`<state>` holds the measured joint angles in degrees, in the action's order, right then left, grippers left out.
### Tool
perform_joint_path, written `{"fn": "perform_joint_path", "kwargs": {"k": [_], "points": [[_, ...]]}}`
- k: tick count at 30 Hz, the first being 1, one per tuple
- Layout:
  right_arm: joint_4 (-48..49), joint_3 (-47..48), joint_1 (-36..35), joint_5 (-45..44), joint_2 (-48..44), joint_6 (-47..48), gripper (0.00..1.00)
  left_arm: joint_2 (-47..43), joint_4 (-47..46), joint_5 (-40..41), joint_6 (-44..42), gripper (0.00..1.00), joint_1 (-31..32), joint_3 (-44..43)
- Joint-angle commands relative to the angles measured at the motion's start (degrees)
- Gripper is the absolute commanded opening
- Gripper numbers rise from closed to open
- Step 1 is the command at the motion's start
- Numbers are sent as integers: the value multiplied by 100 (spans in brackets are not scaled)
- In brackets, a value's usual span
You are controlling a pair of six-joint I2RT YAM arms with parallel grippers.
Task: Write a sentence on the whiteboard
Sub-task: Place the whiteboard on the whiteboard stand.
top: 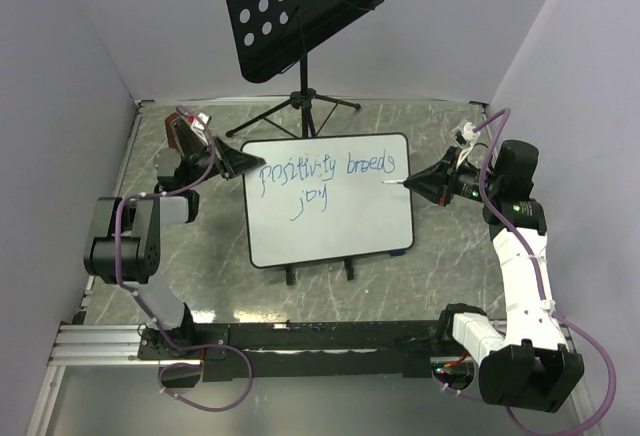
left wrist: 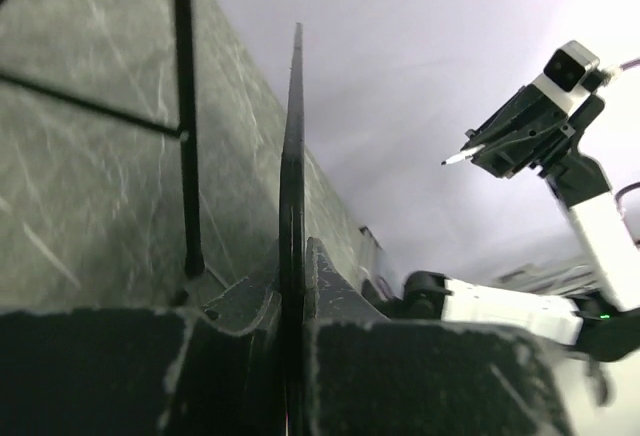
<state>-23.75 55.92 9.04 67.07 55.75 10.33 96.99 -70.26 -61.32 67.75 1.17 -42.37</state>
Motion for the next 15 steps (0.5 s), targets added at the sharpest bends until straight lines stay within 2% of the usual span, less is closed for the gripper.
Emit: {"fn": "perform_joint_path", "kwargs": {"k": [1,7,15], "points": [[169,-20,45,114,-20,92,0,372,-3644,-899,1020,1,-310,-17],[151,-29,45,131,-11,110,0,523,-3635,-1321,785,1,-372,27],[160,-55,45,193,-2,101,0,154,-3635,-1172,424,1,-407,-148]]}}
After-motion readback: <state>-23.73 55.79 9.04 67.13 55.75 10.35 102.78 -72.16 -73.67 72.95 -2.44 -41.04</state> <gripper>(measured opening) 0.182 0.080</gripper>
